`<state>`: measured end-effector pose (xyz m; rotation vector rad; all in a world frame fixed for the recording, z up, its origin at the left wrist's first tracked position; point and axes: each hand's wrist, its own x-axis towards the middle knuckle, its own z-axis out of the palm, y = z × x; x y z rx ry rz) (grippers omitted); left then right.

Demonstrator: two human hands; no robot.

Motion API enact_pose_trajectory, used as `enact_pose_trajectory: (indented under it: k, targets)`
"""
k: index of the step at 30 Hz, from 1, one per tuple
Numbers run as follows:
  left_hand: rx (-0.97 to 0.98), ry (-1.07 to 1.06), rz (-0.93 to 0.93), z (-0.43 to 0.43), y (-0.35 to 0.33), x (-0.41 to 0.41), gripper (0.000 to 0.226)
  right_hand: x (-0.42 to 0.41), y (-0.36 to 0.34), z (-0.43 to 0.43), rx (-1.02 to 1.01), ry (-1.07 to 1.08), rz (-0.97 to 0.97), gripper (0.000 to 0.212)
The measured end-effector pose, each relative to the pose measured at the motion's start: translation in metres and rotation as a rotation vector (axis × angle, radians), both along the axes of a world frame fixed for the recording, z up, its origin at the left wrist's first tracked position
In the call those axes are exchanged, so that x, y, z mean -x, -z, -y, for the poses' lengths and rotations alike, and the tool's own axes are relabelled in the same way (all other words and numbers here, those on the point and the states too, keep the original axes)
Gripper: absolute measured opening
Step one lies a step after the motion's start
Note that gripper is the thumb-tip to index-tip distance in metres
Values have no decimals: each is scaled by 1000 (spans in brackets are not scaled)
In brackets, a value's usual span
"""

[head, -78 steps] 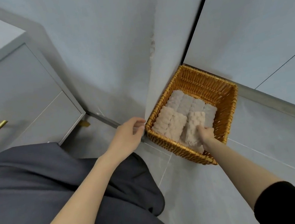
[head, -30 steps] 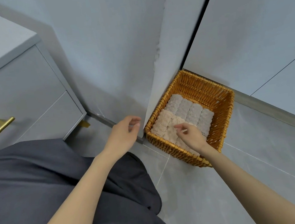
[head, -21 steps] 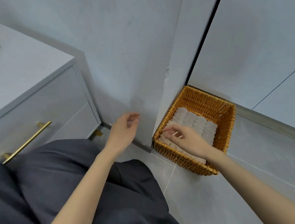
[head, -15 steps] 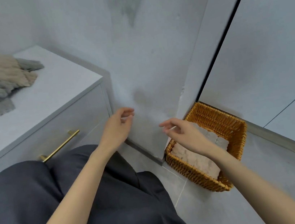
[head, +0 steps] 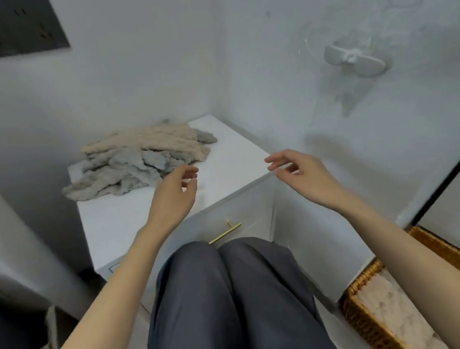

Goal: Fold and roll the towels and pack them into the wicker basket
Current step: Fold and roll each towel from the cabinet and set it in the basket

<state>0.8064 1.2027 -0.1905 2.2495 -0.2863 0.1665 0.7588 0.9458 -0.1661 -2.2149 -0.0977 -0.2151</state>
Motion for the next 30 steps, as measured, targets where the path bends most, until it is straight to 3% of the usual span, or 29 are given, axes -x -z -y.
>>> enact_pose_trajectory:
  k: [6,12,18,25,30]
  targets:
    - [-227,-206,-30,-71,20,0,33,-46,-11,-56,22,-115,6,23]
    - [-546,-260,-95,-96,39,0,36,-89,-4,-99,44,-174,-23,24]
    - [-642,-313,-39,-97,47,-4,35,-141,14,-121,87,-115,-142,37]
    - [-709,-323,-42,-98,48,-13,34,-186,32,-134,-152,69,-398,55]
    - [-737,-323,-29,-98,49,-13,35,-199,34,-147,-445,188,-355,54]
